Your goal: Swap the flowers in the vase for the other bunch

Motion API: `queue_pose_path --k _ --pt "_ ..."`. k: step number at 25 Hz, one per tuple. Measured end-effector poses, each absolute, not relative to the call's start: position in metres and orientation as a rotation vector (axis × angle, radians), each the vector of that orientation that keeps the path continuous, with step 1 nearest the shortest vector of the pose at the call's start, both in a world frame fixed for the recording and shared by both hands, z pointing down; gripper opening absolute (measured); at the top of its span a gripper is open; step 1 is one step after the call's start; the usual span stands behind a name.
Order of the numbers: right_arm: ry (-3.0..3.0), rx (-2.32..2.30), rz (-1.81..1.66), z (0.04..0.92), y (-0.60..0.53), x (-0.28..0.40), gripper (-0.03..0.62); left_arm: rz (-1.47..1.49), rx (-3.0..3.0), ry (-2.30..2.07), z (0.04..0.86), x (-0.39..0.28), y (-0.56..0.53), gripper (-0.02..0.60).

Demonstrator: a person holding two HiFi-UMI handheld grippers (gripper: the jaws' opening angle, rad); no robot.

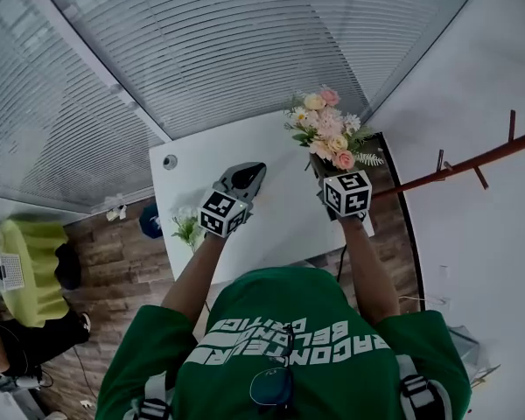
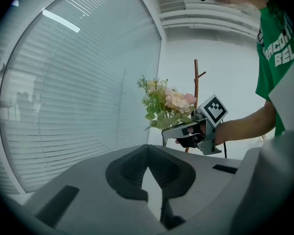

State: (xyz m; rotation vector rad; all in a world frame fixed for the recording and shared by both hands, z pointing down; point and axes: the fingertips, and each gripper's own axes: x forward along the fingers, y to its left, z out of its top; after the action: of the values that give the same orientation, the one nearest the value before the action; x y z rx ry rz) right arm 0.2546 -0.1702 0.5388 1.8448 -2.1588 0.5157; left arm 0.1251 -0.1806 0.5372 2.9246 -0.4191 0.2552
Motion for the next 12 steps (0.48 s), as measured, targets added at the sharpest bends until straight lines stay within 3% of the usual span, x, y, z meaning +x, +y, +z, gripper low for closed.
queue_pose_path --k 12 --pt "-2.021 1.810 0.688 0.590 -0.137 0.276 0.041 0.285 2.924 -0.364 0.541 0.140 -0.164 0.008"
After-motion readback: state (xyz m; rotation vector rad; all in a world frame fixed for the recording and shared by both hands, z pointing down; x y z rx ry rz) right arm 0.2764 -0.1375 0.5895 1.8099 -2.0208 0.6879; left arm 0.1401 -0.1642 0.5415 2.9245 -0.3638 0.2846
